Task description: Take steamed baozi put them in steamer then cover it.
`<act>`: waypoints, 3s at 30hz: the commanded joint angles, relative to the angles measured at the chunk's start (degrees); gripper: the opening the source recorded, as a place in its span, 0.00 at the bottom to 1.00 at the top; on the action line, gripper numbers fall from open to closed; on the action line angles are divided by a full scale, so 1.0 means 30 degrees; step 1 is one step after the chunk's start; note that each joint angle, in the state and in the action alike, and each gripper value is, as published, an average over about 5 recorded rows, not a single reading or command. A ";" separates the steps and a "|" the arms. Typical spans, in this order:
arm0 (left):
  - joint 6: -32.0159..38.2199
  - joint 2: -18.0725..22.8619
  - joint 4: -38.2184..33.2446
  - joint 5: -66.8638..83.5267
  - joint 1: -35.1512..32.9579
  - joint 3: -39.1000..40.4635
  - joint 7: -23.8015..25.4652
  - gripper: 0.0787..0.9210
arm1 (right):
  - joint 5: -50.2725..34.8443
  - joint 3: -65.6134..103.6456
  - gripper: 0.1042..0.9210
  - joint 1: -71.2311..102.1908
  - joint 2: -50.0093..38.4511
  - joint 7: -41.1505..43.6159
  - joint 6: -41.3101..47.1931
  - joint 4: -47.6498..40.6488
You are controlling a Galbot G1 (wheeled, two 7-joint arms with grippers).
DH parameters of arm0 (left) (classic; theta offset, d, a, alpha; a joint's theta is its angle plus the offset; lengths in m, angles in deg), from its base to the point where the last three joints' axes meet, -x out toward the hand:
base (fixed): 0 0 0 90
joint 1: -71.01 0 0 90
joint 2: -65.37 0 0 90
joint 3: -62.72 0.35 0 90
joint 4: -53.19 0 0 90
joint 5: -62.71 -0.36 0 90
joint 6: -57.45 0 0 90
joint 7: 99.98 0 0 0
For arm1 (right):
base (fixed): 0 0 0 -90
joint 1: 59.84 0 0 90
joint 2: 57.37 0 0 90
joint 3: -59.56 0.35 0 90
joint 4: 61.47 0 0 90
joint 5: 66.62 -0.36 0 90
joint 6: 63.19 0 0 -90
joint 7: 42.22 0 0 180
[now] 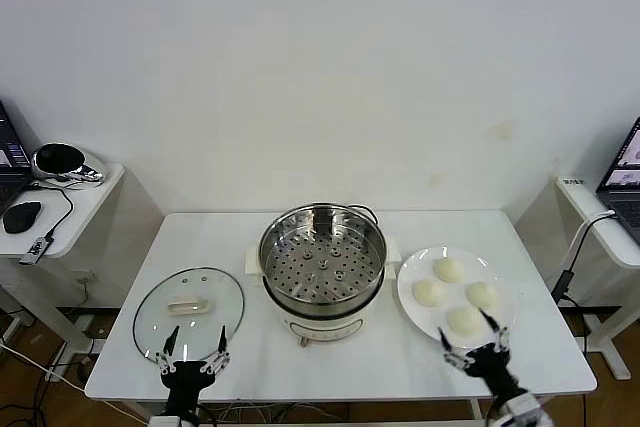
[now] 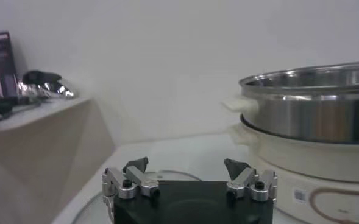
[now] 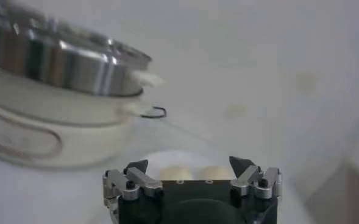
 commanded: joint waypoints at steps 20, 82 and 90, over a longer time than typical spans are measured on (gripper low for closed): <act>-0.0087 -0.0562 -0.0404 -0.1601 0.0041 -0.1134 -0.0411 0.88 | 0.1695 -1.9603 0.88 -2.5361 -1.2385 1.6235 0.3994 -1.0808; -0.0014 -0.0838 -0.0004 -0.1560 0.0575 -0.2066 -0.0513 0.88 | 0.2585 -2.6688 0.57 -3.0134 -0.4627 1.6106 0.2202 -2.0400; -0.0050 -0.1115 -0.0054 -0.1453 0.0753 -0.1819 -0.0488 0.88 | -0.1502 -2.9413 0.55 -3.3693 -0.7727 1.6555 0.2586 -1.5766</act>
